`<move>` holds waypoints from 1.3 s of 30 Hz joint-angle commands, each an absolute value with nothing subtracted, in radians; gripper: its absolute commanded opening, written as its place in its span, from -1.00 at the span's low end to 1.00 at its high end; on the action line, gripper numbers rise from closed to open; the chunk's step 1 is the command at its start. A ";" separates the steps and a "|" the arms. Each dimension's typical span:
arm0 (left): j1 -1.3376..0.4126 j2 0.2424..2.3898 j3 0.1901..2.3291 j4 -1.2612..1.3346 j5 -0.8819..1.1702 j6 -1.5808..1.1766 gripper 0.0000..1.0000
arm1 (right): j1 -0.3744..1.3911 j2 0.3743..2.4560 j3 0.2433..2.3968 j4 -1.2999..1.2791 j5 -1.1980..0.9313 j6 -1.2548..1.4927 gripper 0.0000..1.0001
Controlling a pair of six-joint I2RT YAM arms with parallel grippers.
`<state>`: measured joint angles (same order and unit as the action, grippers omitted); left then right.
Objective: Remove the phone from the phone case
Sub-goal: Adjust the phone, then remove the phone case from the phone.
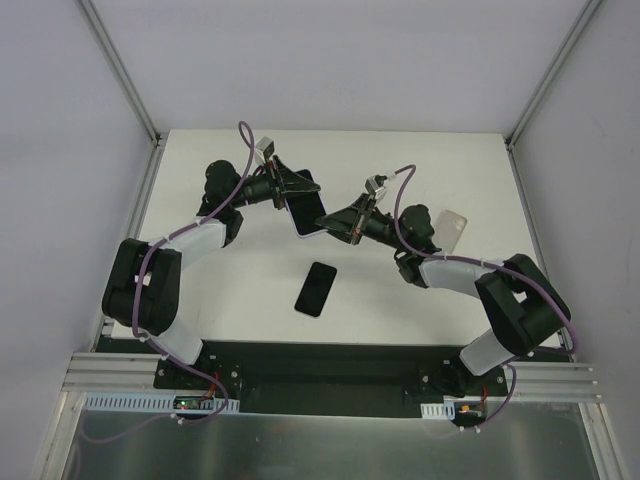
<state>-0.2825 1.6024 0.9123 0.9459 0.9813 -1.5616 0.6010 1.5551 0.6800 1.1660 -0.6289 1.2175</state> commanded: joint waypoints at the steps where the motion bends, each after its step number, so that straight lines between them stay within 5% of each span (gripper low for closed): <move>1: -0.291 1.566 0.934 1.023 0.959 -1.572 -0.65 | 0.609 1.548 0.686 1.276 -0.635 1.209 -0.97; 2: -0.291 1.568 0.936 1.022 0.962 -1.577 -0.96 | 0.607 1.551 0.684 1.279 -0.632 1.210 -0.97; 7: -0.290 1.565 0.930 1.032 0.960 -1.591 -1.00 | 0.609 1.562 0.681 1.287 -0.634 1.221 -0.91; 14: -0.282 1.552 0.925 1.054 0.966 -1.611 -1.00 | 0.597 1.519 0.612 1.281 -0.607 1.213 -0.11; 22: -0.272 1.546 0.934 1.035 0.999 -1.598 -1.00 | 0.558 1.416 0.552 1.214 -0.600 1.175 -0.09; 28: -0.270 1.546 0.930 1.026 0.994 -1.592 -1.00 | 0.557 1.332 0.595 1.045 -0.615 1.094 -0.39; 39: -0.270 1.543 0.927 1.026 0.994 -1.589 -1.00 | 0.566 1.273 0.650 0.910 -0.618 1.017 -0.31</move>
<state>-0.2794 1.6020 0.9062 0.9455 0.9863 -1.5799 0.5602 1.3190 0.6060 0.9138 -0.6102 1.0557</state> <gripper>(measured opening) 0.107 0.334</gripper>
